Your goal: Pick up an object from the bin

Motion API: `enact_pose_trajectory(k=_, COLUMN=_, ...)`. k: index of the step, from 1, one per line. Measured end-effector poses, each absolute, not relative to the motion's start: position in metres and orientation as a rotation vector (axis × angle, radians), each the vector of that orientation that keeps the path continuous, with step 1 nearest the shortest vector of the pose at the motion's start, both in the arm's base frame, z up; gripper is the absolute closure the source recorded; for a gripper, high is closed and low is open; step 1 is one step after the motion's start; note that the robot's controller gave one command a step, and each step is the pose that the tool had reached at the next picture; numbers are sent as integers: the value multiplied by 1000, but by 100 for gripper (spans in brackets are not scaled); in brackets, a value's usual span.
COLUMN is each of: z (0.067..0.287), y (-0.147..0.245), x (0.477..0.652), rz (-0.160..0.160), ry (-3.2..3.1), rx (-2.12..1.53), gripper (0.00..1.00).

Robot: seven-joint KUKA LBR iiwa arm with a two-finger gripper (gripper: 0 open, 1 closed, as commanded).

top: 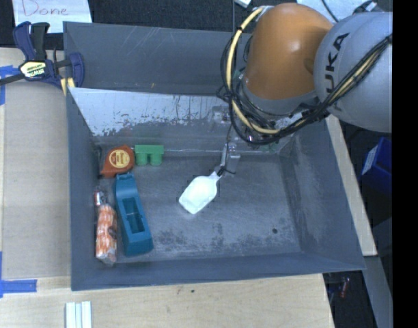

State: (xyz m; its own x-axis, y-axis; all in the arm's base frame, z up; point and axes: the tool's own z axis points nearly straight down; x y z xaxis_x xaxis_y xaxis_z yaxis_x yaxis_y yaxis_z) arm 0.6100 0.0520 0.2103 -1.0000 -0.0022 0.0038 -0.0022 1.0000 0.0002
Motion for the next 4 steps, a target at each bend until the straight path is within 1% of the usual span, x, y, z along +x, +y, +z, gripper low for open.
enact_pose_trajectory(k=1, z=215, y=52, x=611, rz=-1, ry=-3146, rx=1, gripper=0)
enact_pose_trajectory(k=2, z=92, y=48, x=602, rz=0, ry=-3124, rx=373, gripper=0)
enact_pose_trajectory(k=3, z=151, y=55, x=600, rz=1, ry=-3134, rx=393, gripper=0)
enact_pose_trajectory(k=4, z=79, y=49, x=599, rz=-1, ry=-3118, rx=390, gripper=0)
